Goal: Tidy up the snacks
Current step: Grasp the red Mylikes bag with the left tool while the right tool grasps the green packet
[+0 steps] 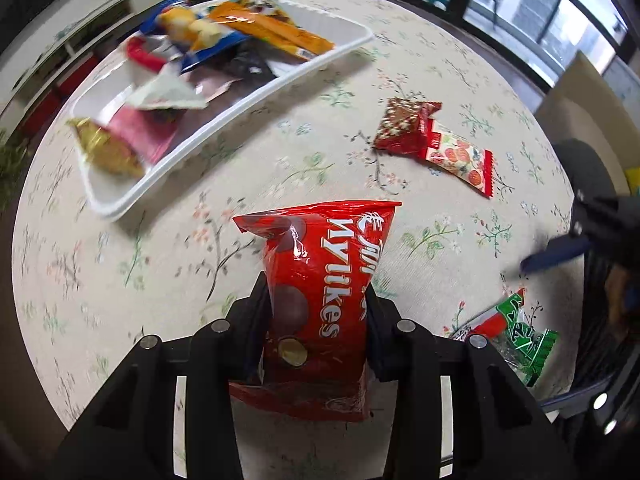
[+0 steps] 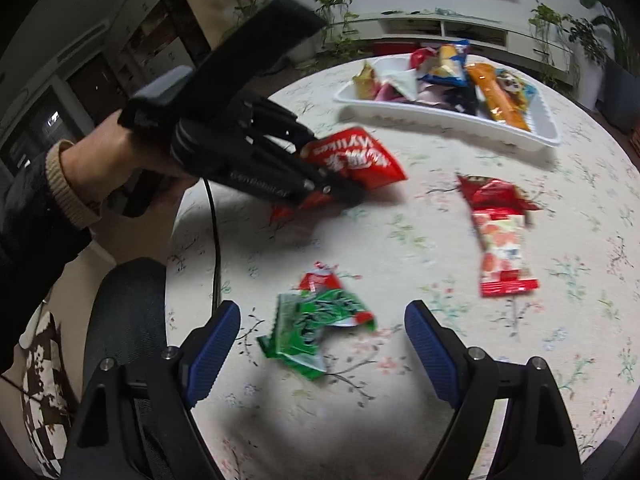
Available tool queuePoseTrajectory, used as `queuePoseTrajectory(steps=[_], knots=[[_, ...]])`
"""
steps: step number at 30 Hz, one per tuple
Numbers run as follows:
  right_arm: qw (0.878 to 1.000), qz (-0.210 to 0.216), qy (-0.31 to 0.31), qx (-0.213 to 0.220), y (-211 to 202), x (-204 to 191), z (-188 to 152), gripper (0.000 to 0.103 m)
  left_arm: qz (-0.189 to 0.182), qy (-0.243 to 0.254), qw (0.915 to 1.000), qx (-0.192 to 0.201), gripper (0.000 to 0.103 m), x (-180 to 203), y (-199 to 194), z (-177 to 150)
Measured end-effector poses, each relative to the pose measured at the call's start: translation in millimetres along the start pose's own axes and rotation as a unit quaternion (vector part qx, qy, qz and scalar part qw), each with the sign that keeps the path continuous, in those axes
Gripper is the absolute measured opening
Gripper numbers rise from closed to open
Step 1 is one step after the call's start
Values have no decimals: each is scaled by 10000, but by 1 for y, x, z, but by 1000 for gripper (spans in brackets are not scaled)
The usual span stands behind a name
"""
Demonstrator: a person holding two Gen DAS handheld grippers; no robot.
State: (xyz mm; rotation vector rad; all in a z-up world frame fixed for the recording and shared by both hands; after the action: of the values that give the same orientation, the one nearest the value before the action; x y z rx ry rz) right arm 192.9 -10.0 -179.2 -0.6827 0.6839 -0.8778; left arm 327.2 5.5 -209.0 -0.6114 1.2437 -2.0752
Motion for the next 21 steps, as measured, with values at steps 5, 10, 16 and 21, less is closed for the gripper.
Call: queuePoseTrajectory(steps=[5,10,16,21], knots=[[9993,-196,23,-327,24,0,-7,74,109,-692,9971,310,37,-12,-15,-20],[9986,-412,-86,-315,30,6,-6,64,208,-1301,9895,593,37,-21,-28,-36],[9980,-515,-190,-307,32,8,-4,57,283,-1688,9825,732,37,-16,-38,-48],[9985,-458,-145,-275,28,11,-5,48,334,-1904,9775,851,37,-11,-41,-53]])
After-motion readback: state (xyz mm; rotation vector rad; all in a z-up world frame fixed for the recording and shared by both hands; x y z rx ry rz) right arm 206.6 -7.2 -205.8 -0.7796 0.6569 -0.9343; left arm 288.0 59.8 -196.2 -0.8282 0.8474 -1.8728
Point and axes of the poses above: each gripper's, at about its wrist camera, not at the fingertips, and y roughly the way its jaws point, x to its right, z to its top, the point moved 10 cm from there along y, roughly the way its jaws point, and after that the axes turned 5 degrees about x, right-handed, at the moved point
